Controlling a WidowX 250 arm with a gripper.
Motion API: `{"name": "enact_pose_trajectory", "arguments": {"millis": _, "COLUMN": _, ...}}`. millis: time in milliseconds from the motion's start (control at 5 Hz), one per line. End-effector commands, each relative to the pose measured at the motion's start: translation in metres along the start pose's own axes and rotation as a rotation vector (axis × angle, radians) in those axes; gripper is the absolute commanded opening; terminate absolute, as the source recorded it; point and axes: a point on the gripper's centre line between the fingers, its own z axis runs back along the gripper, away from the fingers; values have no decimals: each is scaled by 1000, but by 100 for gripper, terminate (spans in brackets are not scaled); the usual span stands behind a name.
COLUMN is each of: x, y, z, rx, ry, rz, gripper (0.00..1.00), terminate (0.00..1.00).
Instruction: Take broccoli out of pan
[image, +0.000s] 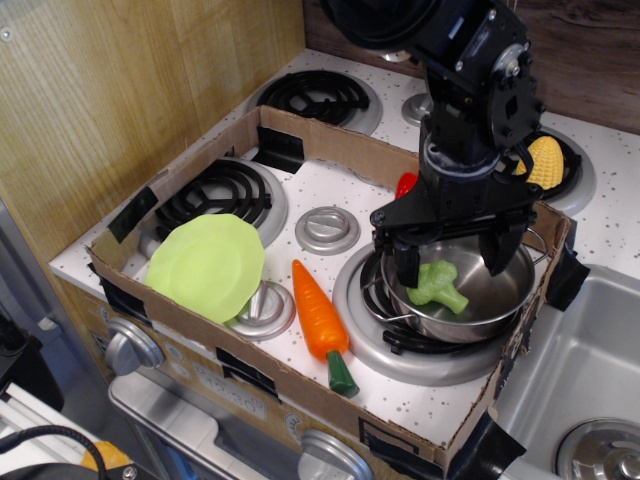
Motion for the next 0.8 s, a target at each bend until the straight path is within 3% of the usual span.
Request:
{"name": "enact_pose_trajectory", "arguments": {"millis": 0, "x": 11, "y": -5, "z": -8, "rx": -30, "ry": -11, "rz": 9, "gripper": 100, "terminate": 0}}
{"name": "enact_pose_trajectory", "arguments": {"millis": 200, "x": 11, "y": -2, "z": -11, "rx": -31, "ry": -12, "rz": 2, "gripper": 100, "terminate": 0}}
{"name": "enact_pose_trajectory", "arguments": {"millis": 400, "x": 13, "y": -2, "z": -9, "rx": -16, "ry": -17, "rz": -8, "gripper": 0, "terminate": 0}}
{"name": "enact_pose_trajectory", "arguments": {"millis": 600, "x": 17, "y": -3, "z": -3, "rx": -7, "ry": -11, "rz": -29, "gripper": 0, "terminate": 0}}
